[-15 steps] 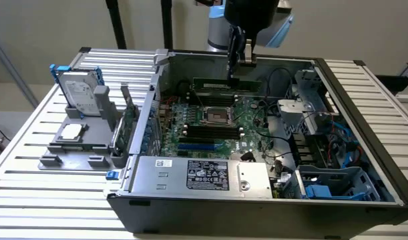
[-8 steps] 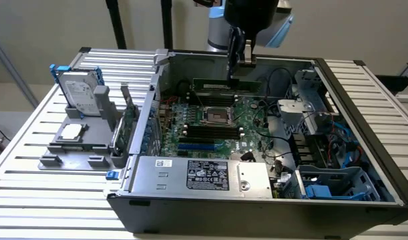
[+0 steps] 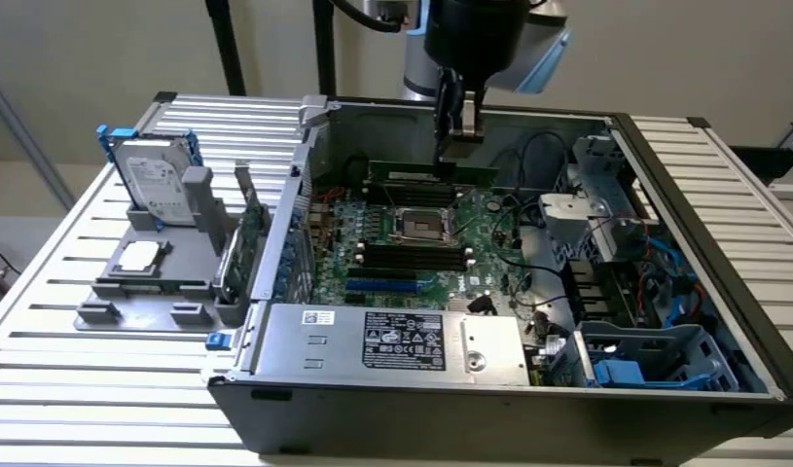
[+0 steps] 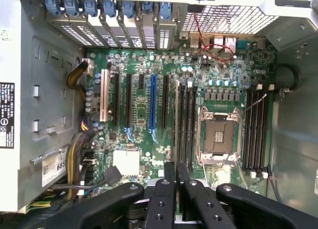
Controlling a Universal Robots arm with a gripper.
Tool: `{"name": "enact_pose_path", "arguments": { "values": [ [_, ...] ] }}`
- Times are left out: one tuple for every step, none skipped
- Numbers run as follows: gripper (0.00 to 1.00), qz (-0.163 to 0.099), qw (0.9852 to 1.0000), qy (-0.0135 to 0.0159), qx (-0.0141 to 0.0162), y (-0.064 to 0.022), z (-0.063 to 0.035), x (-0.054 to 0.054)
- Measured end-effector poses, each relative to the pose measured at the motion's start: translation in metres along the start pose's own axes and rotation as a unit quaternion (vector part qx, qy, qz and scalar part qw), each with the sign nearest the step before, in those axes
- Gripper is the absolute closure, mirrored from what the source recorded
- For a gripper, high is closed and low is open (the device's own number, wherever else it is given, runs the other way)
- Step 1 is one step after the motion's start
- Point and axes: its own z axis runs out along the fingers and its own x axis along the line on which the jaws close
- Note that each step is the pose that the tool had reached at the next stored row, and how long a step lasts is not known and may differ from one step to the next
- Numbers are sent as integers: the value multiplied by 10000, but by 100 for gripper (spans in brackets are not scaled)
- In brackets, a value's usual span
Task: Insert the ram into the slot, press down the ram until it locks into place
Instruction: 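Insert the ram into the slot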
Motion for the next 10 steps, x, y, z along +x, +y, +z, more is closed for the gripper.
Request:
{"name": "enact_pose_path", "arguments": {
  "values": [
    [87, 8, 10000, 2, 0, 4, 18, -5],
    [87, 15, 10000, 3, 1, 7, 37, -8],
    [87, 26, 10000, 6, 3, 11, 54, -10],
    [87, 42, 10000, 8, 5, 16, 73, -10],
    [87, 60, 10000, 11, 9, 20, 91, -11],
    [87, 79, 10000, 12, 13, 25, 109, -11],
    [87, 98, 9999, 13, 17, 28, 128, -10],
    [87, 118, 9999, 14, 22, 32, 146, -11],
    [87, 140, 9999, 15, 27, 36, 164, -10],
    [87, 165, 9999, 16, 33, 38, 182, -10]
  ]
}}
